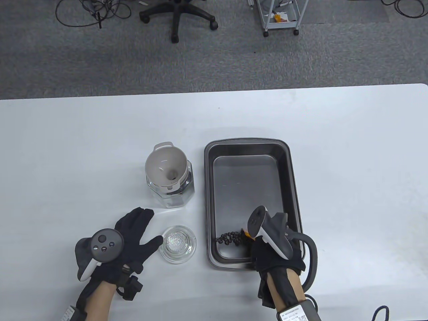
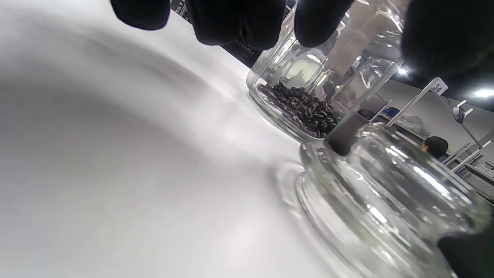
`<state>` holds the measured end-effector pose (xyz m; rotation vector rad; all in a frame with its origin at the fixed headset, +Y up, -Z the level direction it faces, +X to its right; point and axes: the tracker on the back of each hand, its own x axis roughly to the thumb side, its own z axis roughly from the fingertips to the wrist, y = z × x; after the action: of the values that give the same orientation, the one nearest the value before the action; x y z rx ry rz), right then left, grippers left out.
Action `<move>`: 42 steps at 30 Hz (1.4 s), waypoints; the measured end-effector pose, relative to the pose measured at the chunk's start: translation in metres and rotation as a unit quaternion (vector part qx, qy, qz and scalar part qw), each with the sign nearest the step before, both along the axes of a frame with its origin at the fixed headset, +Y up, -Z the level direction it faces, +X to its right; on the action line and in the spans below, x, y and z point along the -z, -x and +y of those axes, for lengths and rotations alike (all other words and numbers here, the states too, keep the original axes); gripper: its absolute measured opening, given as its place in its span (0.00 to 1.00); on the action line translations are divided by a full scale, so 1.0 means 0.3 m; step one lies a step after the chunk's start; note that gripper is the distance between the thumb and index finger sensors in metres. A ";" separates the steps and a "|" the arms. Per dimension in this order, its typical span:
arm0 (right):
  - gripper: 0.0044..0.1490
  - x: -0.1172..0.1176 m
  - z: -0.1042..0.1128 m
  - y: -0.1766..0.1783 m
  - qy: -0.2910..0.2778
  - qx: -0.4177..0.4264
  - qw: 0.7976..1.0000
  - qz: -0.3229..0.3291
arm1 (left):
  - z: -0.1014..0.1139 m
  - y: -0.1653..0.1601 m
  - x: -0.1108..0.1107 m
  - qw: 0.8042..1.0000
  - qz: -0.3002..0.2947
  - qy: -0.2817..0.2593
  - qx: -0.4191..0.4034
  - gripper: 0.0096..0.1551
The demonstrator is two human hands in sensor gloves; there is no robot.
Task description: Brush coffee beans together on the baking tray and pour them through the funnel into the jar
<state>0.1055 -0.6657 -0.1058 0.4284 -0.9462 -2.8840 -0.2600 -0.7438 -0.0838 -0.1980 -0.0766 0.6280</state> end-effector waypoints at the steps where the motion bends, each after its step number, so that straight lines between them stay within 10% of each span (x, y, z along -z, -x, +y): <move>1: 0.27 -0.002 -0.001 0.013 0.001 0.003 1.000 0.004 | 0.000 0.000 0.000 1.000 0.000 0.001 0.001 0.50; 21: 0.25 -0.022 0.020 0.155 0.013 0.023 0.999 0.046 | 0.005 0.004 -0.005 1.000 -0.001 -0.004 -0.003 0.50; 42: 0.28 0.014 0.104 -0.141 -0.066 -0.020 0.997 -0.045 | 0.005 0.001 -0.003 1.000 -0.001 0.000 0.000 0.50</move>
<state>0.1479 -0.6344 -0.1100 0.5848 -0.7507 -2.9223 -0.2602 -0.7424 -0.0828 -0.1991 -0.0785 0.6280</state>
